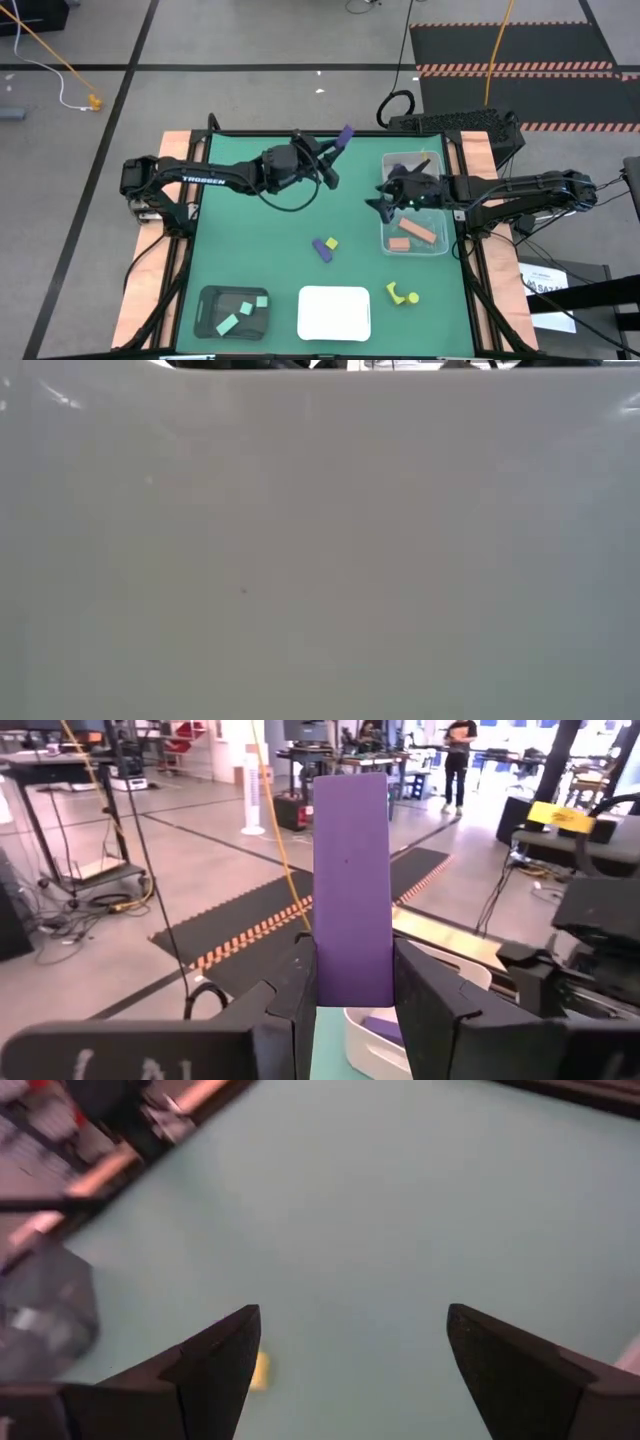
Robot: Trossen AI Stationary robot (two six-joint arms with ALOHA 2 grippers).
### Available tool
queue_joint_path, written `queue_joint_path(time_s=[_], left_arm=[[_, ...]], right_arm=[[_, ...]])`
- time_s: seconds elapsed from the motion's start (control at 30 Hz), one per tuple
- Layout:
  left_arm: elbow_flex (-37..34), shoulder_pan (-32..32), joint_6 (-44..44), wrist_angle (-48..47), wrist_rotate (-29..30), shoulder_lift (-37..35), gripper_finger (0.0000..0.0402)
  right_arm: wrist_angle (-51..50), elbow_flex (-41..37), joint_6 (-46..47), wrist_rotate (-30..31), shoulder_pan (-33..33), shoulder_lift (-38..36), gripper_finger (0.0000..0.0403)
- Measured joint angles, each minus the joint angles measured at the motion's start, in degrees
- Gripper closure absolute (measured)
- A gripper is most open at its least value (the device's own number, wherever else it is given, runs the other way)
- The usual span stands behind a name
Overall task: Sort & place blocks by color
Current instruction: Put the top purple block into the gray bin
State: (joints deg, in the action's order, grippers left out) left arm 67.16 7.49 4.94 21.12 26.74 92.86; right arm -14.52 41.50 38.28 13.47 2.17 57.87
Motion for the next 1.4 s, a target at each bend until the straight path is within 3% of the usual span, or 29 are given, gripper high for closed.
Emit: queue_joint_path(time_s=[0.37, 0.57, 0.93, 1.1, 1.4], left_arm=[[0.0, -0.02, 0.16, -3.14, 0.42, 0.0, 0.0299], [0.0, 0.31, 2.72, -6.55, 0.46, 0.0, 0.0296], [0.0, 0.35, 6.2, -8.05, 0.45, 0.0, 0.0298], [0.0, 1.2, 6.22, -8.72, 0.44, 0.0, 0.0298], [0.0, 3.06, 10.7, -11.83, 0.44, 0.0, 0.0298]], right_arm=[[13.91, -0.04, -0.41, 3.36, 0.39, 0.0, 0.009], [17.8, -0.07, 0.91, 12.3, 3.42, 0.01, 0.009], [32.14, -0.07, 6.36, 12.33, 9.11, 0.31, 0.009], [40.17, -0.1, 14.31, 12.31, 10.56, 4.71, 0.009], [54.24, -0.09, 16.65, 10.5, 11.8, 14.85, 0.009]])
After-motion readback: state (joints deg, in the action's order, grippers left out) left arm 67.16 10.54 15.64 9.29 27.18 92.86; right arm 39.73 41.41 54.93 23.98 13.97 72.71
